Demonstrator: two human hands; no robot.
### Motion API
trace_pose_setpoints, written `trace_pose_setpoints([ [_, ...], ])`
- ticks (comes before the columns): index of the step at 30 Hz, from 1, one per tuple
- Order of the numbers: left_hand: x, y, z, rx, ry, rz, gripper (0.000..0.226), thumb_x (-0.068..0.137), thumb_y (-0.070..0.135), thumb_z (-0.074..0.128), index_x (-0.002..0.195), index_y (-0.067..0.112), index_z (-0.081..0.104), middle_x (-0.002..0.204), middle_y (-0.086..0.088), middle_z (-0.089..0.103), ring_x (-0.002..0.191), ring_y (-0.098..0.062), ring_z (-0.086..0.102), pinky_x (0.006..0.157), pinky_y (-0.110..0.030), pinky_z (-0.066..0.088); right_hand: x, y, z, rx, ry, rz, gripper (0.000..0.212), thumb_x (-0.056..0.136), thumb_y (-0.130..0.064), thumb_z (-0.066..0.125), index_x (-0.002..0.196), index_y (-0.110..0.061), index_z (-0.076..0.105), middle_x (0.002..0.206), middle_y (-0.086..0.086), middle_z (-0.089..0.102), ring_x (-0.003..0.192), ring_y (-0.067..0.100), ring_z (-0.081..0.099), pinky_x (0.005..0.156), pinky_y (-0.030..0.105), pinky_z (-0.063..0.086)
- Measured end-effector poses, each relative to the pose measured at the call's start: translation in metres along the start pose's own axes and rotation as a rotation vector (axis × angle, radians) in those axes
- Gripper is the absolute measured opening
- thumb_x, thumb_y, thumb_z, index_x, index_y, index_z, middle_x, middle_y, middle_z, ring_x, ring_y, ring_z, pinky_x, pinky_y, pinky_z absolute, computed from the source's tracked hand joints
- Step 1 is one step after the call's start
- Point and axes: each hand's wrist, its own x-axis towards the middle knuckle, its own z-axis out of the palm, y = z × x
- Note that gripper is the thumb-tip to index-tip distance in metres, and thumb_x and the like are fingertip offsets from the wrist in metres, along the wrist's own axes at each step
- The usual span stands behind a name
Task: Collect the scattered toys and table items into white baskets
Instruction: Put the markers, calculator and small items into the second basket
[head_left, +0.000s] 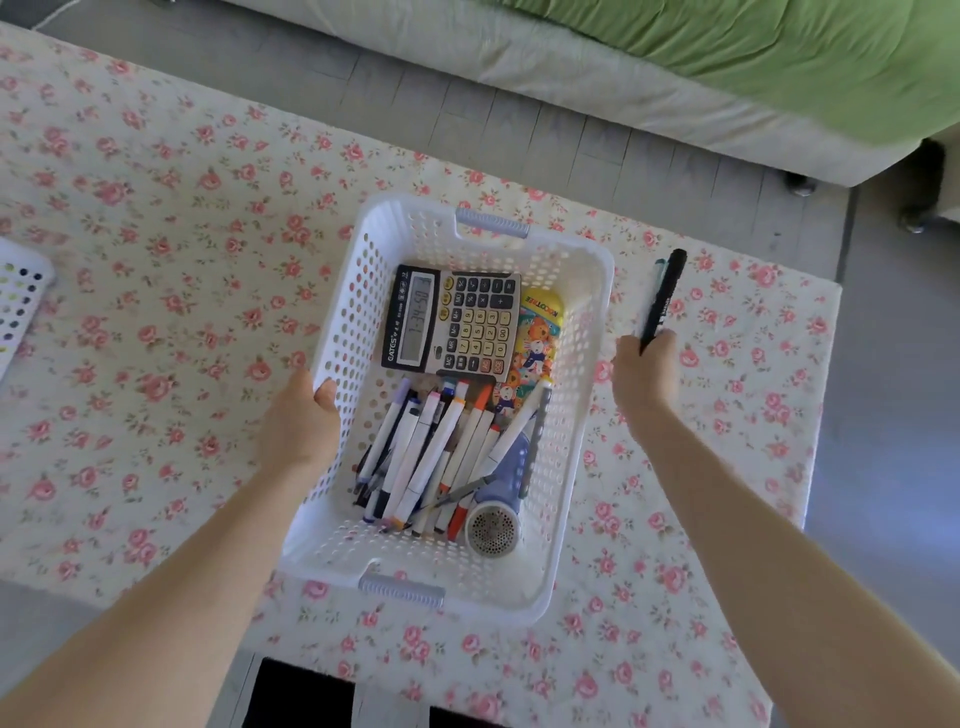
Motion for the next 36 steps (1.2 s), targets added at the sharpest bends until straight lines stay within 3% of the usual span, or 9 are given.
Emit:
trace_pose_setpoints([
  [6, 0.001, -0.010, -0.010, -0.060, -0.202, 0.087, 0.032, 0.098, 0.019, 0.036, 0.127, 0.006, 0.037, 0.083, -0.004, 0.050, 0.059, -0.020, 0.046, 0.051, -0.029, 0.039, -0.104, -0.001, 0.028, 0.051, 0.030, -0.136, 0.009, 0.095, -0.016, 0.039, 0.086, -0.014, 0.036, 0.063, -0.004, 0.035, 0.048, 0.009, 0.032, 0.042, 0.022, 0.025],
  [10, 0.001, -0.016, -0.015, -0.115, -0.285, 0.148, 0.037, 0.095, 0.007, 0.041, 0.130, 0.008, 0.033, 0.123, -0.016, 0.051, 0.064, -0.021, 0.056, 0.045, -0.027, 0.043, -0.144, 0.018, 0.070, -0.095, -0.055, 0.079, 0.006, 0.097, -0.017, 0.034, 0.094, -0.013, 0.038, 0.066, -0.001, 0.038, 0.050, 0.010, 0.035, 0.035, 0.018, 0.025],
  [13, 0.004, -0.021, -0.015, -0.105, -0.305, 0.212, 0.035, 0.095, 0.004, 0.038, 0.129, 0.008, 0.033, 0.114, -0.015, 0.051, 0.065, -0.019, 0.053, 0.048, -0.026, 0.043, -0.161, 0.027, 0.095, -0.126, -0.080, 0.210, 0.029, 0.097, -0.012, 0.031, 0.125, -0.003, 0.033, 0.069, 0.000, 0.042, 0.054, 0.011, 0.040, 0.042, 0.019, 0.028],
  [18, 0.011, -0.026, -0.010, -0.065, -0.336, 0.240, 0.051, 0.090, -0.006, 0.036, 0.137, 0.006, 0.021, 0.115, -0.017, 0.050, 0.054, -0.012, 0.042, 0.040, -0.022, 0.030, -0.187, 0.037, 0.130, -0.427, -0.138, 0.132, 0.032, 0.096, -0.016, 0.036, 0.123, 0.002, 0.036, 0.103, 0.015, 0.055, 0.094, 0.028, 0.057, 0.070, 0.030, 0.038],
  [21, 0.011, -0.028, -0.007, -0.061, -0.313, 0.249, 0.053, 0.089, -0.009, 0.036, 0.138, 0.003, 0.020, 0.092, -0.006, 0.050, 0.056, -0.015, 0.046, 0.043, -0.026, 0.039, -0.186, 0.030, 0.140, -0.740, -0.373, 0.183, 0.050, 0.099, -0.019, 0.036, 0.139, 0.006, 0.019, 0.128, 0.020, 0.050, 0.113, 0.032, 0.054, 0.079, 0.037, 0.047],
  [24, 0.009, -0.026, -0.009, -0.096, -0.305, 0.241, 0.050, 0.089, -0.010, 0.037, 0.134, 0.004, 0.024, 0.112, -0.017, 0.051, 0.069, -0.023, 0.053, 0.055, -0.032, 0.049, -0.175, 0.020, 0.136, -0.762, -0.490, 0.196, 0.043, 0.097, -0.033, 0.039, 0.122, 0.002, 0.042, 0.109, 0.018, 0.057, 0.100, 0.031, 0.058, 0.077, 0.038, 0.049],
  [27, 0.006, -0.025, -0.011, -0.115, -0.307, 0.252, 0.049, 0.088, -0.011, 0.037, 0.133, 0.004, 0.025, 0.121, -0.020, 0.047, 0.071, -0.022, 0.053, 0.050, -0.029, 0.045, -0.158, 0.013, 0.121, -0.704, -0.372, 0.155, 0.033, 0.095, -0.032, 0.040, 0.082, -0.005, 0.050, 0.075, 0.005, 0.053, 0.064, 0.020, 0.053, 0.052, 0.026, 0.043],
  [31, 0.003, -0.025, -0.013, -0.118, -0.343, 0.230, 0.059, 0.088, -0.010, 0.038, 0.142, 0.007, 0.017, 0.136, -0.019, 0.039, 0.102, -0.038, 0.057, 0.080, -0.049, 0.053, -0.131, 0.011, 0.095, -0.628, 0.031, 0.077, 0.025, 0.097, -0.016, 0.040, 0.116, -0.001, 0.048, 0.107, 0.016, 0.055, 0.090, 0.029, 0.058, 0.066, 0.033, 0.049],
  [36, 0.002, -0.021, -0.014, -0.093, -0.318, 0.223, 0.059, 0.092, -0.004, 0.037, 0.145, 0.007, 0.013, 0.141, -0.018, 0.037, 0.113, -0.036, 0.053, 0.088, -0.042, 0.048, -0.114, 0.006, 0.103, -0.619, 0.005, 0.166, 0.039, 0.094, -0.008, 0.043, 0.129, 0.007, 0.034, 0.125, 0.023, 0.048, 0.111, 0.035, 0.052, 0.085, 0.037, 0.046],
])
